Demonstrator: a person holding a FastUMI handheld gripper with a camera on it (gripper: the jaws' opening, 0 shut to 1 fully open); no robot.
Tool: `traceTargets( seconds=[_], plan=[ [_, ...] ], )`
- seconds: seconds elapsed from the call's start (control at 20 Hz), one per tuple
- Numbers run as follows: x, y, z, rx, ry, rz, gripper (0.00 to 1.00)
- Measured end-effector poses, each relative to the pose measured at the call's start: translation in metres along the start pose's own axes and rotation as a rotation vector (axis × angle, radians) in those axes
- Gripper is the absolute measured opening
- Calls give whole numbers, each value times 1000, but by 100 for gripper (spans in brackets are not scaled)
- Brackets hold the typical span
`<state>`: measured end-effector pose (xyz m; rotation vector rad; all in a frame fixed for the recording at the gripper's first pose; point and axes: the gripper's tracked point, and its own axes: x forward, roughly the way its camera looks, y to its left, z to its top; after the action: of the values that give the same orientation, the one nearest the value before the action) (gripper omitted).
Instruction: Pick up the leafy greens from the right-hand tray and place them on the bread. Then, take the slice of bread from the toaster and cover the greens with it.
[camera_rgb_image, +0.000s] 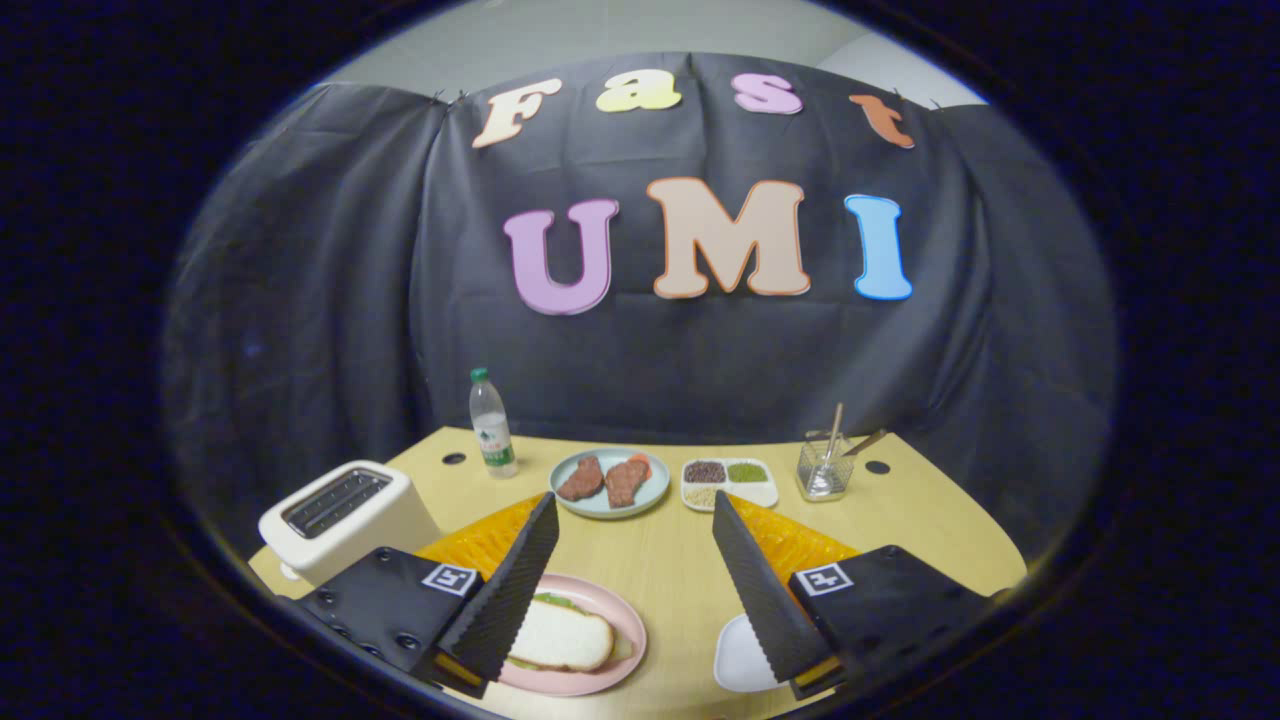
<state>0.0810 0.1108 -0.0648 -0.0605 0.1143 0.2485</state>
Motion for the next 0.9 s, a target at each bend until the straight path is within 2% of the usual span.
traceTargets(
  seconds=[0.15,0.35,0.7,0.9],
  plan=[
    [-25,-26,59,28,-127,-26,99],
    [-57,-50,114,-27,-313,-63,99],
    [-106,-68,129,32,-399,-84,99],
    [-118,-76,116,31,-365,-99,99]
  ],
)
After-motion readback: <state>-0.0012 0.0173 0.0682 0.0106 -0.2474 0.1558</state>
